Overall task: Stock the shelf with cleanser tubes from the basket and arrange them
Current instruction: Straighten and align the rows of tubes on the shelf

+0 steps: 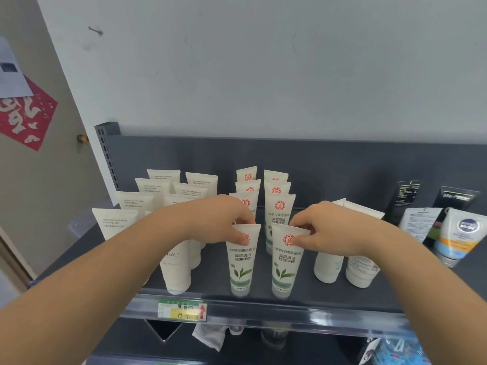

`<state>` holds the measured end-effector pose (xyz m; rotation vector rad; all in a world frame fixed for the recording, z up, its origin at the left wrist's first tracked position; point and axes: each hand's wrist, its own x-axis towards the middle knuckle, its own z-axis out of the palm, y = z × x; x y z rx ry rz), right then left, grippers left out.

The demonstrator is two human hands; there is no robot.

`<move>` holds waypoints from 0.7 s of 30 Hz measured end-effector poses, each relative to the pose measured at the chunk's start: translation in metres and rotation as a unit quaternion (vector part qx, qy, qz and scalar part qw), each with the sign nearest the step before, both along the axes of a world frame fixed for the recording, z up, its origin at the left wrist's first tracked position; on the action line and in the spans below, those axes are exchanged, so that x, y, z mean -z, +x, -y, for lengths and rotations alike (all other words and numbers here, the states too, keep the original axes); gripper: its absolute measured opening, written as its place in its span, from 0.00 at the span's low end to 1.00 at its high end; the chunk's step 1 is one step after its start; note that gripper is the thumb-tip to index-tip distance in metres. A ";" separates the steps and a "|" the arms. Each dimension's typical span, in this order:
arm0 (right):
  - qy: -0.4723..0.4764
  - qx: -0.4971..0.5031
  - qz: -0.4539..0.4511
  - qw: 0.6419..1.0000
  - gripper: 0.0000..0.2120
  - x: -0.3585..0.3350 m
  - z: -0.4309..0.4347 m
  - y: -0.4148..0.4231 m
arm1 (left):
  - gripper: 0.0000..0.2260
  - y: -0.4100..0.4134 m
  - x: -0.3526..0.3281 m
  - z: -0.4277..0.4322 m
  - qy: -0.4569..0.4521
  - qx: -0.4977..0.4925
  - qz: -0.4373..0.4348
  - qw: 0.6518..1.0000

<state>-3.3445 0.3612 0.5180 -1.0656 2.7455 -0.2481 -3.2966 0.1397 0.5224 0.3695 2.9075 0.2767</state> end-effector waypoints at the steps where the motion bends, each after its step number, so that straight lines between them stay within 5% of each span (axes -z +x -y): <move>1: -0.004 -0.001 0.001 1.000 0.09 0.000 -0.001 -0.001 | 0.10 0.000 0.000 0.001 0.000 0.000 0.001 1.000; 15: -0.038 0.014 0.050 0.998 0.15 -0.014 -0.008 -0.009 | 0.16 -0.007 -0.019 0.003 0.015 -0.007 -0.011 1.000; 21: -0.133 0.068 -0.092 0.985 0.15 -0.013 0.014 -0.051 | 0.16 -0.056 -0.026 0.012 -0.039 -0.074 -0.110 0.990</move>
